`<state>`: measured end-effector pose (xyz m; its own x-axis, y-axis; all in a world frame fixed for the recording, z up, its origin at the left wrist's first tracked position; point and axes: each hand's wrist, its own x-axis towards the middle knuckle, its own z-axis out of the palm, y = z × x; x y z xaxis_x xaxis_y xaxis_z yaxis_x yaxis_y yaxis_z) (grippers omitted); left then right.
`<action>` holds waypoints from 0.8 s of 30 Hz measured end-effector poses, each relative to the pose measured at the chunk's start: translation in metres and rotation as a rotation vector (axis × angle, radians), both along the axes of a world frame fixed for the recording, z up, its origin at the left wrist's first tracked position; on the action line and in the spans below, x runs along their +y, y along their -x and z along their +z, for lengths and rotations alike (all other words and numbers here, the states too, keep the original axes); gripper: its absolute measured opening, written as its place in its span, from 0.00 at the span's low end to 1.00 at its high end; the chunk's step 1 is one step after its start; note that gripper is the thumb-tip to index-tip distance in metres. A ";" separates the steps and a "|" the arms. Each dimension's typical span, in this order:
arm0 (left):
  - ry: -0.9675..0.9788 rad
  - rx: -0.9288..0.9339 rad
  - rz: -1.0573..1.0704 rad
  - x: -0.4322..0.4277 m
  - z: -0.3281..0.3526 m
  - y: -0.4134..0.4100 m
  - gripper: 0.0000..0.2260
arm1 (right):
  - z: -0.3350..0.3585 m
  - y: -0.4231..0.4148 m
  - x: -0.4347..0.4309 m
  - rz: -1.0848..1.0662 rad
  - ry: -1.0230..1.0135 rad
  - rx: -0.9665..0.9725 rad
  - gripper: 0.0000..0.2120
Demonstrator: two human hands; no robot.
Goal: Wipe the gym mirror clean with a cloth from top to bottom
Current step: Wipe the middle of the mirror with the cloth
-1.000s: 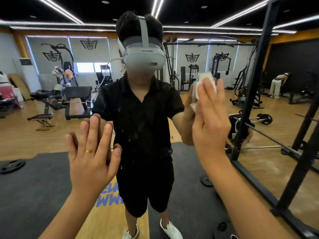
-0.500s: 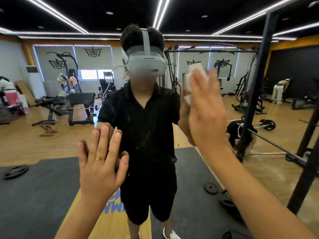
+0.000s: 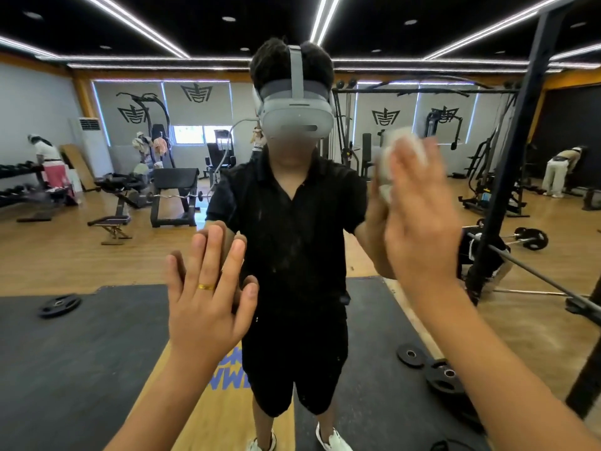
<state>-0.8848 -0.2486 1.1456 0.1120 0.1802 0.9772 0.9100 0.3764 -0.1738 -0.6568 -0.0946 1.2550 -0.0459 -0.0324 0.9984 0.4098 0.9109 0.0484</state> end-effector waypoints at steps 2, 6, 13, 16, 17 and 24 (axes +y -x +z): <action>-0.003 -0.001 0.004 0.001 0.000 -0.001 0.28 | 0.008 0.013 -0.009 0.027 0.093 0.152 0.17; -0.002 0.000 0.006 0.001 -0.001 -0.001 0.29 | -0.018 0.072 -0.056 0.105 0.103 0.118 0.24; 0.005 -0.001 0.011 0.000 -0.001 0.001 0.29 | -0.032 0.048 -0.045 0.142 -0.043 -0.217 0.21; 0.011 -0.012 0.013 0.001 -0.001 0.001 0.28 | -0.009 0.041 -0.031 0.095 0.066 -0.009 0.22; 0.012 -0.015 0.013 0.001 -0.001 0.000 0.28 | -0.007 0.048 -0.037 0.100 0.094 0.052 0.20; 0.009 -0.007 0.021 0.000 -0.001 0.002 0.29 | -0.077 0.068 -0.070 0.208 -0.086 -0.383 0.16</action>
<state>-0.8867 -0.2486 1.1449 0.1011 0.1912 0.9763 0.9034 0.3934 -0.1706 -0.7247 -0.1642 1.1776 -0.3956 -0.1624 0.9039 0.1563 0.9580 0.2405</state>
